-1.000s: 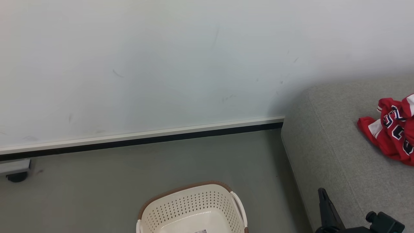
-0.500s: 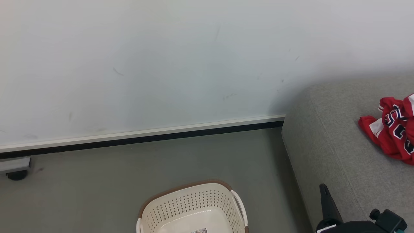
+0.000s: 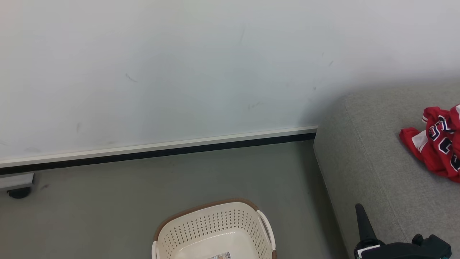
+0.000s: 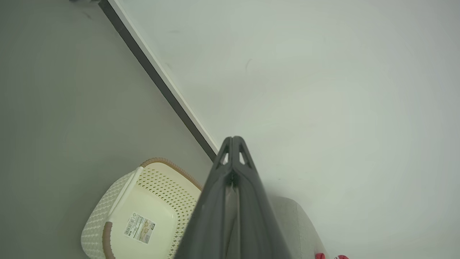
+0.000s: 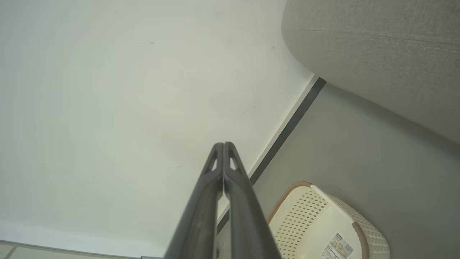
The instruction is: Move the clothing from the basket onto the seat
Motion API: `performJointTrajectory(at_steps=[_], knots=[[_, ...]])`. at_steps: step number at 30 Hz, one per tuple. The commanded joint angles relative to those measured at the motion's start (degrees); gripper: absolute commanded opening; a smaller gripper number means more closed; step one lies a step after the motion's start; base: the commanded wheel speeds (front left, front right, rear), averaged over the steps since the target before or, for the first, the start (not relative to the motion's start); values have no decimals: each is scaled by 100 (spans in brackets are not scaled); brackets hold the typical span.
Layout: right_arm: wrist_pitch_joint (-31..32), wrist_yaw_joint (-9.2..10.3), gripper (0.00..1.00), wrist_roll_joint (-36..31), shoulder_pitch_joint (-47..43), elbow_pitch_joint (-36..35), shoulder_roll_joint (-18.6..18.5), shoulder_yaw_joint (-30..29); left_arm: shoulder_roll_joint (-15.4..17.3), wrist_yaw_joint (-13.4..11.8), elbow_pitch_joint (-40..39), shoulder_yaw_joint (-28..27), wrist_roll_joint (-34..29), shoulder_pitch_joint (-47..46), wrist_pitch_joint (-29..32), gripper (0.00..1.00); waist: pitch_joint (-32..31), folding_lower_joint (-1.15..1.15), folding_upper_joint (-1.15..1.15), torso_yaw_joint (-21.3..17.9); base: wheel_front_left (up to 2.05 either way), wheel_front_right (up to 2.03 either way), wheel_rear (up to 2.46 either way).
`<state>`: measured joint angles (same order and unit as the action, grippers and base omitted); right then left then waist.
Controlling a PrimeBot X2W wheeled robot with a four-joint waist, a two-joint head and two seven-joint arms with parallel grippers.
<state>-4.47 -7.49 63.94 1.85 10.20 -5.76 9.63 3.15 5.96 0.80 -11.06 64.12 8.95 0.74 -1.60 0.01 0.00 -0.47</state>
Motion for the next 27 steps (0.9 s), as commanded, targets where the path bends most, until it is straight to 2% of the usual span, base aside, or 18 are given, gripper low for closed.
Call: performJointTrajectory(at_steps=[1, 27], knots=[[46, -1, 0, 176, 123, -24, 17, -27, 47, 29, -27, -59, 187, -128, 42, 0, 5, -1, 0, 1, 0, 0, 0], [333, -1, 0, 1553, 273, 141, 139, -183, 41, 101, 54, -289, 1620, -194, 452, 0, 75, -1, 0, 21, 0, 0, 0]])
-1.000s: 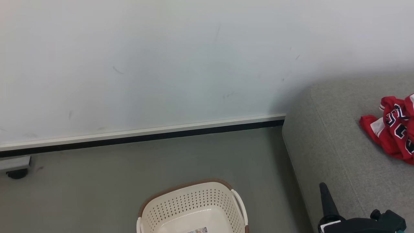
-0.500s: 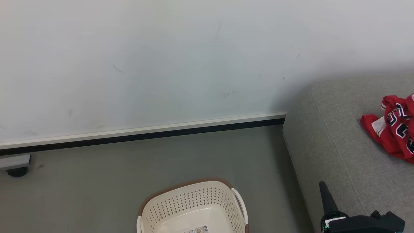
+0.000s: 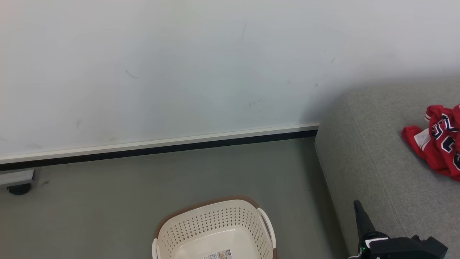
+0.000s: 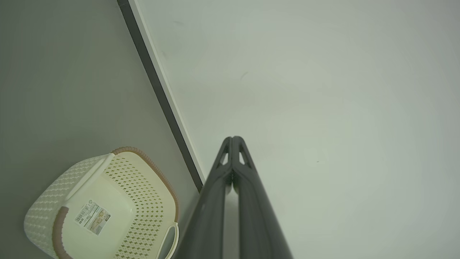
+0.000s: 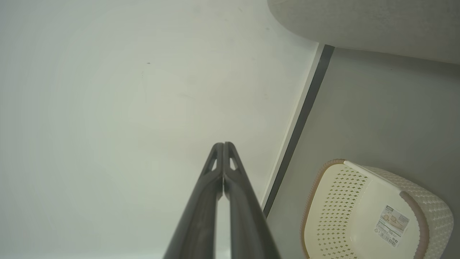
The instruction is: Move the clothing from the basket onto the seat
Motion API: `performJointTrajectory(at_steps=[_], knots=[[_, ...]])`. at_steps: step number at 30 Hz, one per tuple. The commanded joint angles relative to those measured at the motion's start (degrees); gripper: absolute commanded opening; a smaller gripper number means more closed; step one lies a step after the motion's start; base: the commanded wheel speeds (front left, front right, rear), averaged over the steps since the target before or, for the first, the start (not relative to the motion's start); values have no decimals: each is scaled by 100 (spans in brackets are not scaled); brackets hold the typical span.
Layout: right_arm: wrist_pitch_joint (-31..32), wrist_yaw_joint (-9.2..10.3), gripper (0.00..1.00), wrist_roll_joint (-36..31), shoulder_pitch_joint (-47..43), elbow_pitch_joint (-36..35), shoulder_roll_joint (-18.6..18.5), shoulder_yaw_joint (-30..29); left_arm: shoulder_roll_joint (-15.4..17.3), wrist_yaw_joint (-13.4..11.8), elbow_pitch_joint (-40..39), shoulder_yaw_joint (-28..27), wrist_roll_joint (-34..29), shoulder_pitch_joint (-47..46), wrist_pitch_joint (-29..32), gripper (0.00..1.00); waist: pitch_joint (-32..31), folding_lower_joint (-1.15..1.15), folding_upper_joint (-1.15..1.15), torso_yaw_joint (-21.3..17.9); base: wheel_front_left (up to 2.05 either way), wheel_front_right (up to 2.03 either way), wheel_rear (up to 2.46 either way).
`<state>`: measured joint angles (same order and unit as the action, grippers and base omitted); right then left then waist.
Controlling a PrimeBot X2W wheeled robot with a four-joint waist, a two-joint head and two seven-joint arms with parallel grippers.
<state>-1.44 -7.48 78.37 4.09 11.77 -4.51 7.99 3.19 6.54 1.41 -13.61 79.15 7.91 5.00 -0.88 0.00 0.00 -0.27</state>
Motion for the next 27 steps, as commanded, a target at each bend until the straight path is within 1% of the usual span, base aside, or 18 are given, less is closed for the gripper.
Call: performJointTrajectory(at_steps=[1, 27], knots=[[38, -2, 0, 164, 59, -13, 17, -25, 37, 46, -4, -41, 173, -94, 45, 0, 5, 0, 0, 2, 0, 0, 0], [278, -2, 0, 1283, 204, 134, 120, -154, 25, 93, 68, -235, 1329, -137, 379, 0, 76, 0, 0, 22, 0, 0, 0]])
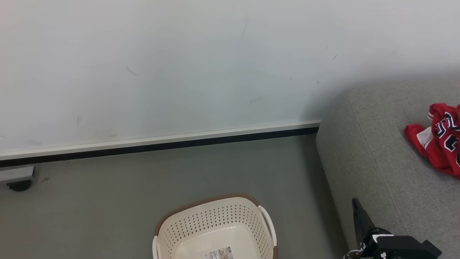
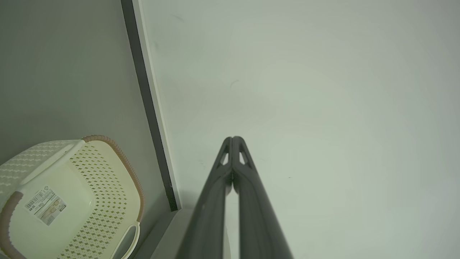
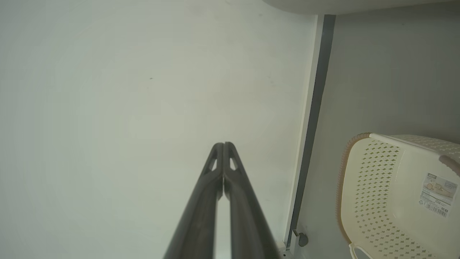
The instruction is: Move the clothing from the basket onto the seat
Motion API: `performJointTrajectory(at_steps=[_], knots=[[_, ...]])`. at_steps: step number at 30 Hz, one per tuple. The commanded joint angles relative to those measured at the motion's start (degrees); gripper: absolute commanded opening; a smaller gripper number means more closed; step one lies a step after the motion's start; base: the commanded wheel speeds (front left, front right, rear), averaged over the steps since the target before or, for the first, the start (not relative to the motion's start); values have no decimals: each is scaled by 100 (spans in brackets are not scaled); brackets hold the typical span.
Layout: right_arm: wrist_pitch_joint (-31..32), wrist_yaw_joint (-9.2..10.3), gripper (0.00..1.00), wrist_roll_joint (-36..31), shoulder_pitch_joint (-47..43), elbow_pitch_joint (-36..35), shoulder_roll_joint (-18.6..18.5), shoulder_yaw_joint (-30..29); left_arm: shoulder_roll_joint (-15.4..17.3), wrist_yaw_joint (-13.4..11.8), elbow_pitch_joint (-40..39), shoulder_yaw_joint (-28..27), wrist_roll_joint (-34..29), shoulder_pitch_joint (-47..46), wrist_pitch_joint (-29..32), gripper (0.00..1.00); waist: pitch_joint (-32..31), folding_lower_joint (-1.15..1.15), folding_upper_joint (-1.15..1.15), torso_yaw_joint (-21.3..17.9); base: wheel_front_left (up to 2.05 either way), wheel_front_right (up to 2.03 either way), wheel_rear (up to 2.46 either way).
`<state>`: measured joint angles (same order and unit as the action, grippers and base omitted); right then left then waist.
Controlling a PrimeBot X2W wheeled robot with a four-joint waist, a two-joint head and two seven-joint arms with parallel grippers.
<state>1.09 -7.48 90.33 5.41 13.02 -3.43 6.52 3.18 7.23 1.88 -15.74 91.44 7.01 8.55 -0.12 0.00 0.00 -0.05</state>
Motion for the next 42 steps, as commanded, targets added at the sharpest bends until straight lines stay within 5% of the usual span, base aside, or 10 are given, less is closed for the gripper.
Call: performJointTrajectory(at_steps=[1, 42], knots=[[38, -2, 0, 127, 78, 13, 16, -11, 25, 26, 24, -30, 151, -50, 41, 0, 3, 0, 0, 1, 0, 0, 0], [100, -2, 0, 349, 70, 42, 54, -56, -3, 34, 41, -102, 382, -70, 139, 0, 23, 0, 0, 7, 0, 0, 0]])
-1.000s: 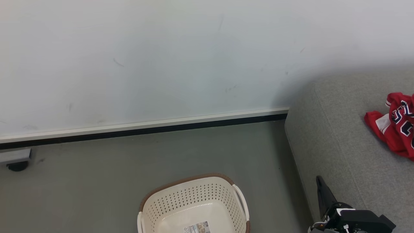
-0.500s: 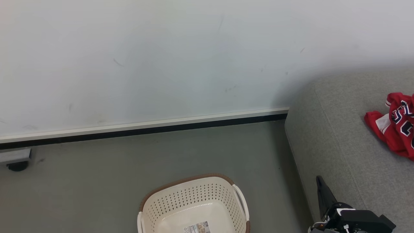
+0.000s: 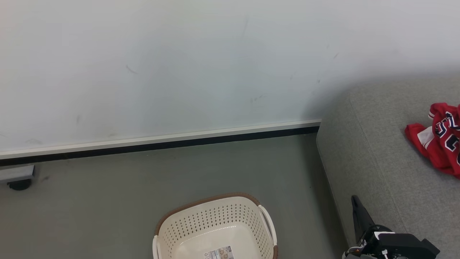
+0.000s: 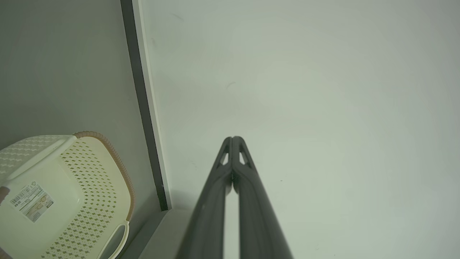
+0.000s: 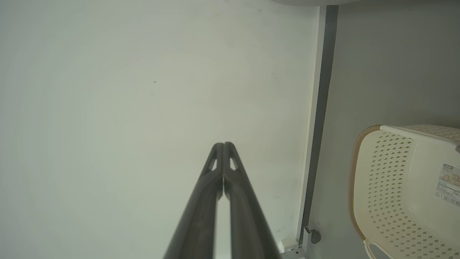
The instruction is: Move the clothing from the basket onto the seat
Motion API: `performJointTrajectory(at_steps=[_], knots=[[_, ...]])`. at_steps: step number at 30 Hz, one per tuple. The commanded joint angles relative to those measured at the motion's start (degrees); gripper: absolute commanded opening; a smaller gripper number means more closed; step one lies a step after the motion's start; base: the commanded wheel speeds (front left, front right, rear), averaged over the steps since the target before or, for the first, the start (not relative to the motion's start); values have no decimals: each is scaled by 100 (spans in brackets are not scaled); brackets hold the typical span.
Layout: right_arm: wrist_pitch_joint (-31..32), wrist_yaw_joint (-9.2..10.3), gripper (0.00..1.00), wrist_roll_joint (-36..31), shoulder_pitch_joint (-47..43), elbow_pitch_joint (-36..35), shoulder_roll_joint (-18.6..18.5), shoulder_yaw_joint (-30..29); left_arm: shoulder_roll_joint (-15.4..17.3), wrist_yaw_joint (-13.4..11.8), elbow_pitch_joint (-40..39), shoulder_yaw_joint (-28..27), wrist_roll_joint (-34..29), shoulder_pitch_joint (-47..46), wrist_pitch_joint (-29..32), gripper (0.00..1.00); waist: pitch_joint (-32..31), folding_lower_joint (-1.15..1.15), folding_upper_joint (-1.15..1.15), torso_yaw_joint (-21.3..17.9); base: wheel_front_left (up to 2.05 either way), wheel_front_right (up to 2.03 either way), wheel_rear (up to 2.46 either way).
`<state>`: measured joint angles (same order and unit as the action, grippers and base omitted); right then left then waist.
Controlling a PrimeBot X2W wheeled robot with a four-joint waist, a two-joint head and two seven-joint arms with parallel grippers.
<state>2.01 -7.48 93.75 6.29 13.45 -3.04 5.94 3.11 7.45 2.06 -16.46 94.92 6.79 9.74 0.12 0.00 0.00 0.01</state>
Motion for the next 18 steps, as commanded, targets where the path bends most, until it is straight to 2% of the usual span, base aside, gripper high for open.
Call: performJointTrajectory(at_steps=[1, 18], knots=[[9, -2, 0, 6, -18, -1, 15, 1, 3, 12, 24, -30, 33, -48, 19, 0, 0, 0, 0, 0, 0, 0, 0], [16, -2, 0, -2, -19, 0, 19, -3, -5, 12, 25, -37, 23, -51, 28, 0, 0, 0, 0, 0, 0, 0, 0]])
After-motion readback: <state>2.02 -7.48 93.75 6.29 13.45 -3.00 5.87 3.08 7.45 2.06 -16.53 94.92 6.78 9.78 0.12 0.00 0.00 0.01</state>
